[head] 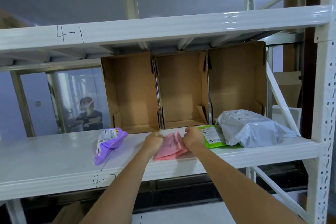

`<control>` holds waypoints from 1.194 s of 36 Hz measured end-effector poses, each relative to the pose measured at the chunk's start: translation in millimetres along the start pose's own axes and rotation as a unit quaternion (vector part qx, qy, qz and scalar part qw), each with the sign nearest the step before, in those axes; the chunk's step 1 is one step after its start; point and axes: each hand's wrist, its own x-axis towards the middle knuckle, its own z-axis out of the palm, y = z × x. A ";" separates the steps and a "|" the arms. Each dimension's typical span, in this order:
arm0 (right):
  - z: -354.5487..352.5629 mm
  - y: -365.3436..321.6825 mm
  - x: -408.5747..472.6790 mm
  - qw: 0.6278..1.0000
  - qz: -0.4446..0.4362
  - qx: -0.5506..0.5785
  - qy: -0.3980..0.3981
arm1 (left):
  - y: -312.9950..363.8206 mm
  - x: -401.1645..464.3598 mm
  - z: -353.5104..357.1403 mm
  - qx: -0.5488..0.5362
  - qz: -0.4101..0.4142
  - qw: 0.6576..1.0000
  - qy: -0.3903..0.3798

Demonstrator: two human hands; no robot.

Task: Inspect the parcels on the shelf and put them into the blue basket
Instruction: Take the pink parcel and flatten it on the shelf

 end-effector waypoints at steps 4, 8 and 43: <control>-6.9 -5.5 1.3 0.989 -0.090 -0.112 0.013 | -6.0 2.3 0.3 0.148 0.087 0.985 -0.018; 0.9 -24.3 2.4 0.964 -0.191 -0.181 0.039 | -5.8 8.2 6.3 0.178 0.123 0.976 0.001; 42.5 -3.1 17.3 0.959 -0.126 -0.136 -0.216 | -11.6 17.8 27.0 0.375 0.127 0.915 -0.079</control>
